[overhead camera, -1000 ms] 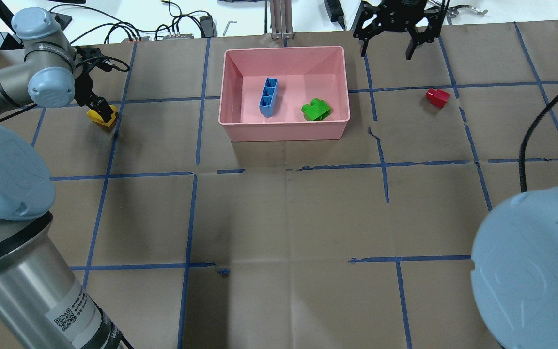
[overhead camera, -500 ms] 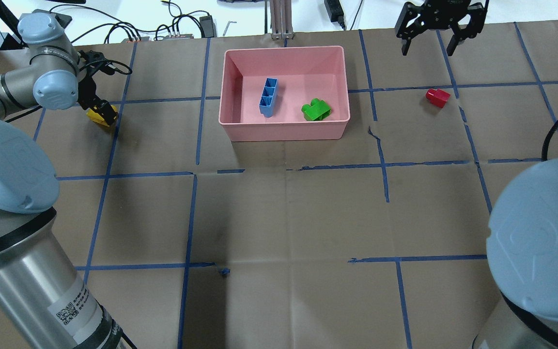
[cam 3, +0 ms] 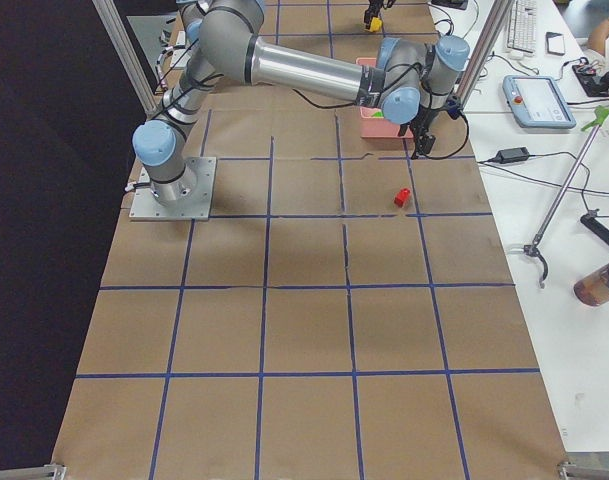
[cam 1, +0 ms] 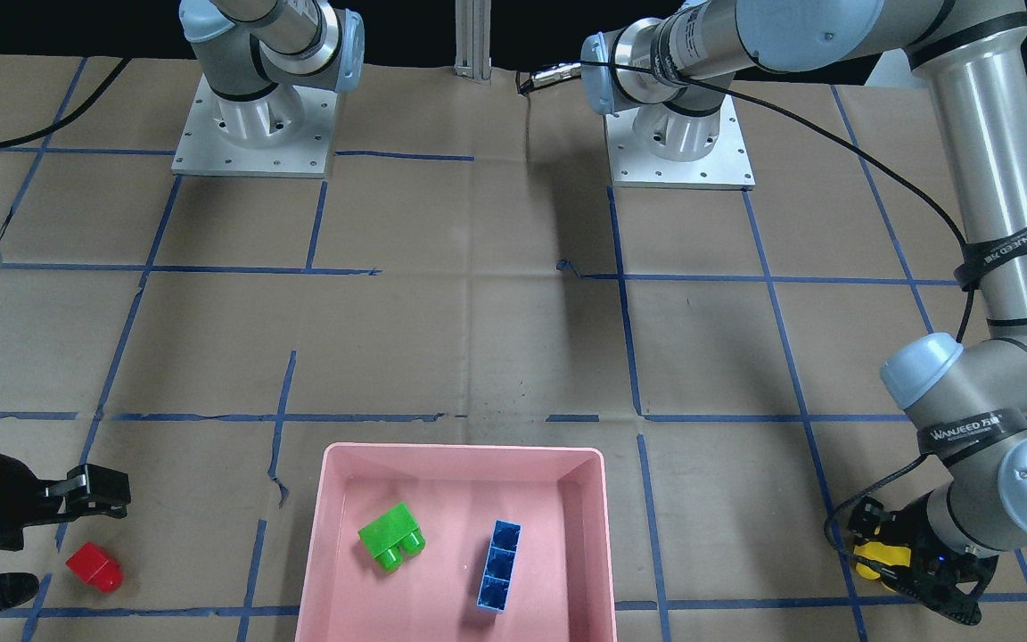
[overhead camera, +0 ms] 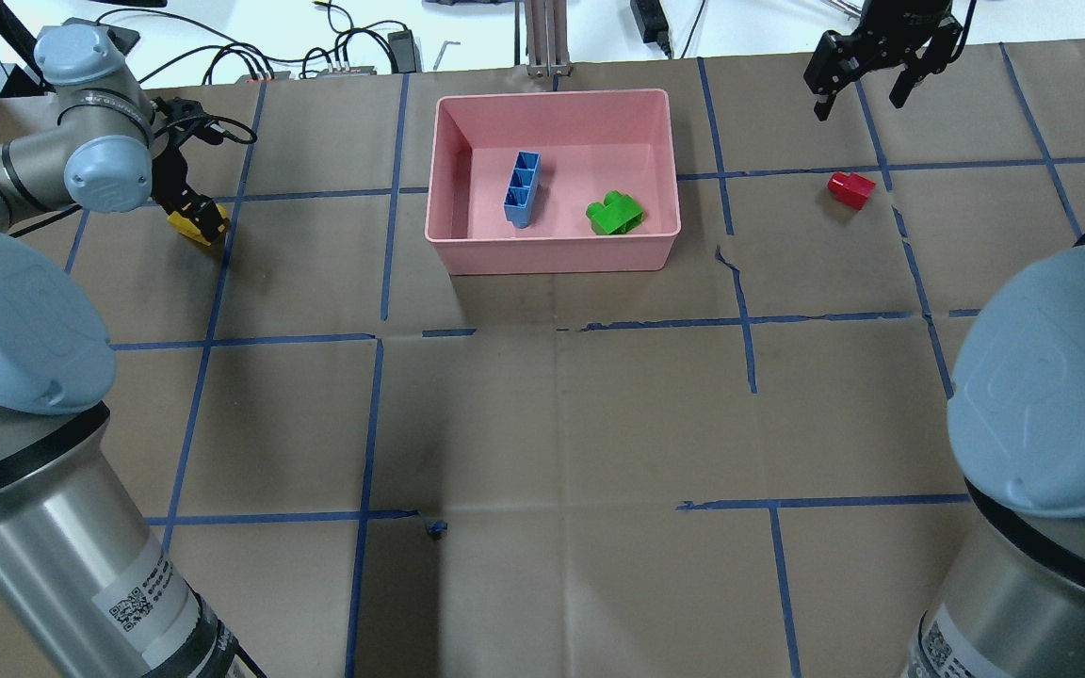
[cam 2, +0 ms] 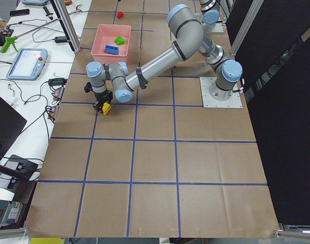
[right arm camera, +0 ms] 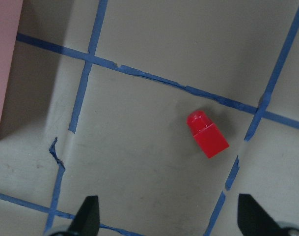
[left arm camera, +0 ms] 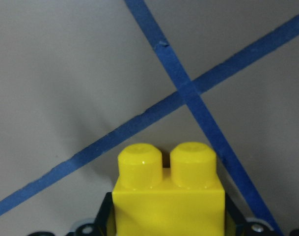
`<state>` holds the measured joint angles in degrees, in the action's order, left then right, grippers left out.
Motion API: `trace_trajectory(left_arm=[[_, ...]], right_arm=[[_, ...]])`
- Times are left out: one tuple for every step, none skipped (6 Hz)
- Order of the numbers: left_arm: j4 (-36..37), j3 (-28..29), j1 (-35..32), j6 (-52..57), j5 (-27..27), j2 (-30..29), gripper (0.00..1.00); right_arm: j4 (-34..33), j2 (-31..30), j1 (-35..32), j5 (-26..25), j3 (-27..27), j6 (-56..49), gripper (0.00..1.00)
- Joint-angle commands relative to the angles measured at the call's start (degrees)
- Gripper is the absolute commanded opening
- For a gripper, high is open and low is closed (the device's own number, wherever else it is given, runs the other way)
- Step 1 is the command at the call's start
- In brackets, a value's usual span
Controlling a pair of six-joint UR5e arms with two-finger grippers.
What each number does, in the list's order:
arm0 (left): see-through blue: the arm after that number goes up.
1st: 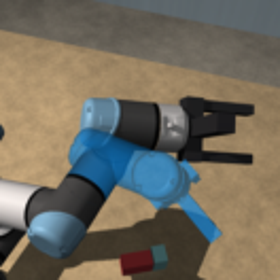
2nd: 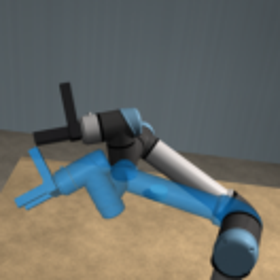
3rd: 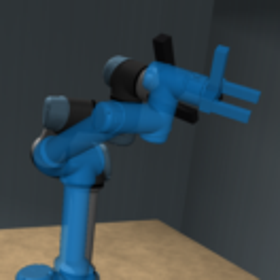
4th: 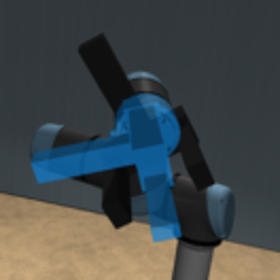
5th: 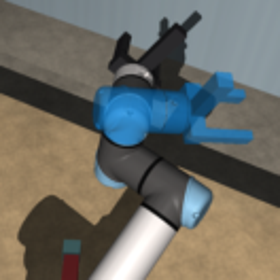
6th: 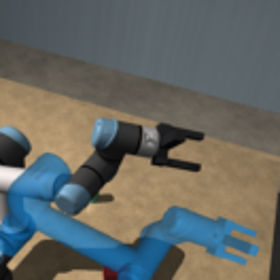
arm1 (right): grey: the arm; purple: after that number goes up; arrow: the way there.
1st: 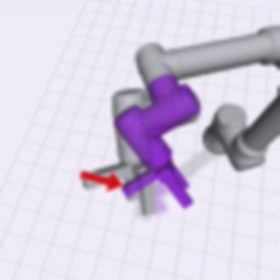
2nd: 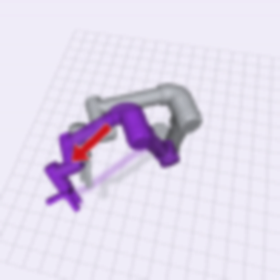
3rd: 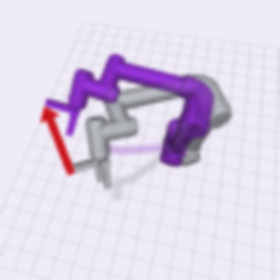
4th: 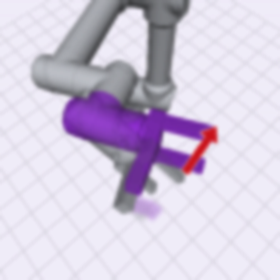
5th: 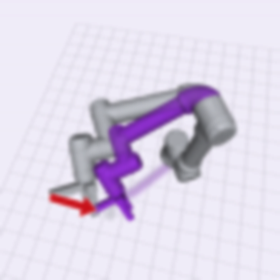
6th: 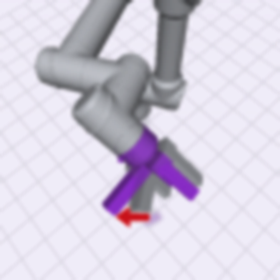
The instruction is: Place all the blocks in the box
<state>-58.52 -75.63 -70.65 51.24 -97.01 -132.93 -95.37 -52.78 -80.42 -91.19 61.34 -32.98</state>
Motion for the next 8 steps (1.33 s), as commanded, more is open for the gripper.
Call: trace_trajectory(left_arm=[[-7.17,0.31,-0.88,-3.83,2.59,4.84,0.31],[-10.0,0.31,-4.8,-9.61,3.49,7.04,0.31],[-10.46,0.4,-9.98,-20.02,2.71,9.07,0.31],[-11.6,0.57,-15.51,-31.78,2.88,9.96,0.31],[-11.61,2.92,-21.22,-44.26,3.14,9.53,0.31],[-12.05,5.73,-25.11,-53.61,7.15,8.66,0.31],[-11.01,6.54,-28.63,-64.31,9.97,8.21,0.31],[-7.34,6.38,-29.44,-66.34,10.87,6.73,0.31]], right_arm=[[-6.29,4.5,0.87,-0.3,0.01,-17.9,1.0],[-7.1,6.53,2.18,0.13,-0.16,-20.78,1.0],[-9.03,8.12,2.28,0.14,0.01,-26.2,1.0],[-9.22,9.52,2.28,0.14,0.1,-31.21,1.0],[-9.22,10.23,2.28,-0.21,0.71,-32.83,1.0],[-9.31,10.24,2.46,-0.56,2.37,-32.76,1.0],[-9.31,10.24,3.42,-0.48,3.86,-32.76,1.0],[-9.31,10.24,3.6,-0.39,4.23,-32.24,0.99]])
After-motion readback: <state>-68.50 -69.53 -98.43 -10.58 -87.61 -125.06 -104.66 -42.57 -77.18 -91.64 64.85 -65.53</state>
